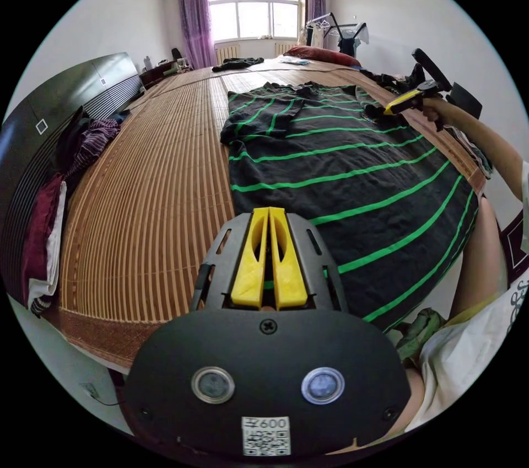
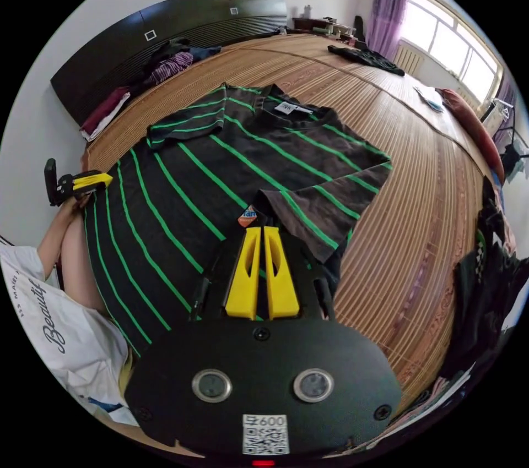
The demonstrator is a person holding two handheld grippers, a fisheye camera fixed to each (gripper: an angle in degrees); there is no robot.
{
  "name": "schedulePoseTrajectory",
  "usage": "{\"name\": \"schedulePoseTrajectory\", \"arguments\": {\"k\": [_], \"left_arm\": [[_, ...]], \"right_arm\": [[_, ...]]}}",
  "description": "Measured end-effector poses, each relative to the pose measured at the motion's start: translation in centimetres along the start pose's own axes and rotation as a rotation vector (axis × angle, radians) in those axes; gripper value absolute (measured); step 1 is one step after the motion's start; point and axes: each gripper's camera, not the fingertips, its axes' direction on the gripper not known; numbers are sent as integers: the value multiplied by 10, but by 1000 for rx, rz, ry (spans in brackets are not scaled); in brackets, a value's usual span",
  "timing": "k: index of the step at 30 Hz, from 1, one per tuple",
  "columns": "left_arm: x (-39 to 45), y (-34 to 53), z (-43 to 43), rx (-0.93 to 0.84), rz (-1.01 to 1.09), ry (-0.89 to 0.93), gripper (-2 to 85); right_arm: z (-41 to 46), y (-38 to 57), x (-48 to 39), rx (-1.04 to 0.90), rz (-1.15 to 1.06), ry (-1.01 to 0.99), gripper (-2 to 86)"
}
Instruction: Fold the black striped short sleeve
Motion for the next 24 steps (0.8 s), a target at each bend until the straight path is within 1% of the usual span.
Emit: {"name": "schedulePoseTrajectory", "arguments": {"k": [4, 8, 10, 13, 14, 15, 16, 17, 18, 19, 21, 22, 23, 24], "left_arm": [[17, -4, 6, -1, -2, 4, 3], [42, -9, 12, -1, 5, -6, 3], [57, -13, 14, -2, 20, -28, 4], [90, -21, 8, 38, 46, -151, 7], [105, -29, 6, 32, 30, -252, 8], [123, -44, 11, -20, 38, -358, 9], [133, -53, 16, -59, 64, -392, 9], [152, -70, 31, -158, 115, -457, 10], [164, -84, 47, -253, 128, -563, 11], [169, -90, 51, -278, 131, -596, 11], [180, -100, 49, -275, 98, -603, 13], [183, -101, 51, -318, 118, -607, 14], [188, -105, 57, -444, 107, -679, 16], [194, -107, 58, -494, 103, -765, 18]], "right_arm": [[23, 20, -8, 10, 58, -1, -8], [21, 51, -10, 103, 115, -56, -5], [13, 68, -14, 153, 120, -37, -1], [0, 99, -23, 212, 101, 58, 13], [-4, 111, -24, 229, 94, 98, 22], [-7, 122, -23, 241, 87, 127, 34], [-8, 127, -22, 246, 80, 135, 39], [-9, 138, -21, 251, 44, 131, 48], [-9, 147, -20, 262, 18, 116, 53], [-9, 152, -19, 272, 12, 104, 55], [-9, 170, -13, 329, 35, 71, 59], [-8, 174, -11, 340, 43, 61, 60], [-3, 182, -6, 359, 63, 40, 61], [4, 191, -2, 374, 80, 24, 62]]}}
